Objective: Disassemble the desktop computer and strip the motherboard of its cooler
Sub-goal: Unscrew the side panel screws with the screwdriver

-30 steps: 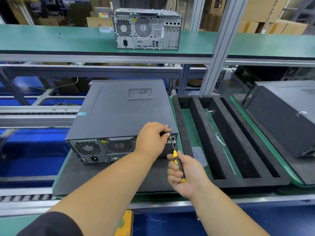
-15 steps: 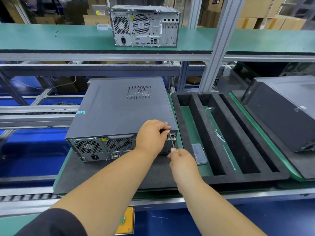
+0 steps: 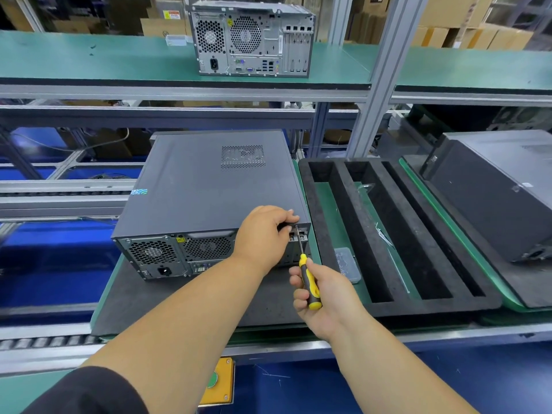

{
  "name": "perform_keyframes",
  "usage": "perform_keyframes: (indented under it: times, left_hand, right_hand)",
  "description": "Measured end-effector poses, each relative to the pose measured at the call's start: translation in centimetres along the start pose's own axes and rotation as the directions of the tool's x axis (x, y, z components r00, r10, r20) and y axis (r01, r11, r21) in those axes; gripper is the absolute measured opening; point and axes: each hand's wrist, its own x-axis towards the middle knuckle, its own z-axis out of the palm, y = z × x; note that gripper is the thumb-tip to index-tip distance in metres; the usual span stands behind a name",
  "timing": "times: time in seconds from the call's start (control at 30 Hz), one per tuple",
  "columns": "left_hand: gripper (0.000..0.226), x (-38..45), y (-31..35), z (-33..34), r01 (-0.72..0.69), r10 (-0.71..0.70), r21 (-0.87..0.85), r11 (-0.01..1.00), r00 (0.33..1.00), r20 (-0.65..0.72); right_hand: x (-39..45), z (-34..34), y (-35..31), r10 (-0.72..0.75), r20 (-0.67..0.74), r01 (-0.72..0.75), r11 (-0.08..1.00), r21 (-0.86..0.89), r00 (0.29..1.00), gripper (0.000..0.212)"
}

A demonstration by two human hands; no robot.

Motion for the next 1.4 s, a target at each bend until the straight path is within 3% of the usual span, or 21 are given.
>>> perform_keyframes:
  times: [0.1, 0.3, 0.43, 0.5, 0.9, 1.03, 1.17, 1.4]
  left_hand:
    - [0.027, 0.1, -0.1, 0.0, 0.006, -0.006, 0.002, 1.000, 1.000, 0.010]
    - [0.030, 0.1, -0.2, 0.1, 0.015, -0.015, 0.003, 1.000, 1.000, 0.022]
    - [0.032, 0.1, -0.3, 0.1, 0.014, -0.015, 0.011, 1.000, 0.999, 0.029]
    - [0.032, 0.1, -0.4, 0.1, 0.012, -0.013, 0.012, 1.000, 1.000, 0.028]
    - [0.032, 0.1, -0.5, 0.2, 0.008, -0.008, 0.014, 1.000, 1.000, 0.021]
    - [0.032, 0.0, -0.6, 0.2, -0.008, 0.008, 0.006, 1.000, 1.000, 0.024]
    - [0.031, 0.0, -0.6, 0.3, -0.024, 0.024, 0.000, 1.000, 1.000, -0.001]
    - [0.032, -0.1, -0.4, 0.2, -0.021, 0.021, 0.002, 1.000, 1.000, 0.023]
  right_hand:
    - [0.1, 0.2, 0.2, -0.025, -0.033, 0.024, 1.000, -0.004, 0.999, 0.032]
    - [0.9, 0.1, 0.4, -0.190, -0.139, 0.156, 0.961, -0.228, 0.972, 0.013]
    - [0.3, 0.1, -0.2, 0.006, 0.031, -0.005, 0.999, -0.031, 1.000, 0.039]
    - [0.2, -0.1, -0.4, 0.037, 0.072, -0.037, 0.999, -0.002, 0.997, 0.047]
    - [0.2, 0.1, -0.4, 0.013, -0.029, -0.015, 0.998, -0.055, 0.999, 0.026]
    - [0.7, 0.2, -0.1, -0.183, -0.111, 0.130, 0.918, -0.376, 0.977, 0.023]
    - [0.1, 0.0, -0.4, -0.078, -0.032, 0.071, 0.977, -0.199, 0.996, 0.045]
    - [0.4, 0.2, -0.3, -0.185, -0.094, 0.146, 0.936, -0.319, 0.978, 0.022]
